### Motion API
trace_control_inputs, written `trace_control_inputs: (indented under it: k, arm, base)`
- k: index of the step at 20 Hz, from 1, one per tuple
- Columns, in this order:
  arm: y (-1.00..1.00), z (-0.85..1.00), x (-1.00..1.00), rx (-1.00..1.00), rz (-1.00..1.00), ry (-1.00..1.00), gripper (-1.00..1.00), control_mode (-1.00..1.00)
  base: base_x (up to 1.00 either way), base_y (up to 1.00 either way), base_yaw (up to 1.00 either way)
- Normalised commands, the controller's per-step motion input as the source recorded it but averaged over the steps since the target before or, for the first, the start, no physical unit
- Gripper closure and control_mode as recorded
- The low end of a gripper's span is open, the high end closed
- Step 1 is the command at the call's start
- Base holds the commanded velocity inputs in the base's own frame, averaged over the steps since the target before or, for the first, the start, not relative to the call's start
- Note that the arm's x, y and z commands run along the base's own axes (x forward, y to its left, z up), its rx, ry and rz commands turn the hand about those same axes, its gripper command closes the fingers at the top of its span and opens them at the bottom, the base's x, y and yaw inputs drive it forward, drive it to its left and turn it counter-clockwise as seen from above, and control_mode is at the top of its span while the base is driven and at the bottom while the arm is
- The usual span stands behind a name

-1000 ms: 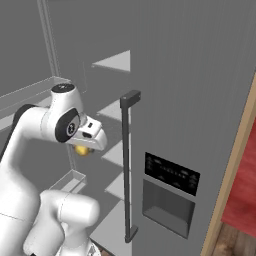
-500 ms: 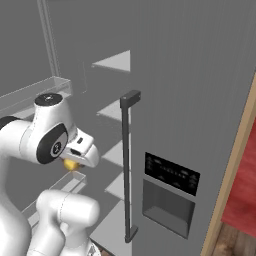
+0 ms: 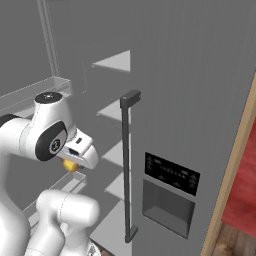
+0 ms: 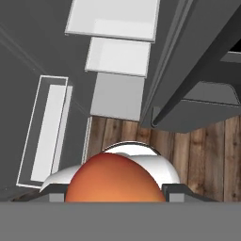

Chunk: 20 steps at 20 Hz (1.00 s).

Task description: Place the cold items (lemon and mango) from the fridge in one tupperware on the dining counter. Place the warm items (kebab skewer and hot dog) in the stove area in another tupperware.

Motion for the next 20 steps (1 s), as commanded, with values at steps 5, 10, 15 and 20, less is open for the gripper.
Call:
trace_control_inputs:
  k: [5, 10, 15, 20]
  arm:
    - [0.00, 0.00, 0.00, 0.00, 0.00, 0.00, 1.00, 1.00]
    - [0.00, 0.00, 0.00, 0.00, 0.00, 0.00, 1.00, 1.00]
    - [0.00, 0.00, 0.00, 0.00, 0.00, 0.00, 1.00, 1.00]
    - [0.00, 0.00, 0.00, 0.00, 0.00, 0.00, 1.00, 1.00]
  base:
    - [0.00, 0.00, 0.00]
    - [0.00, -0.03, 0.00]
    - [-0.60, -0.10, 0.40]
    - [-0.81, -0.19, 0.57]
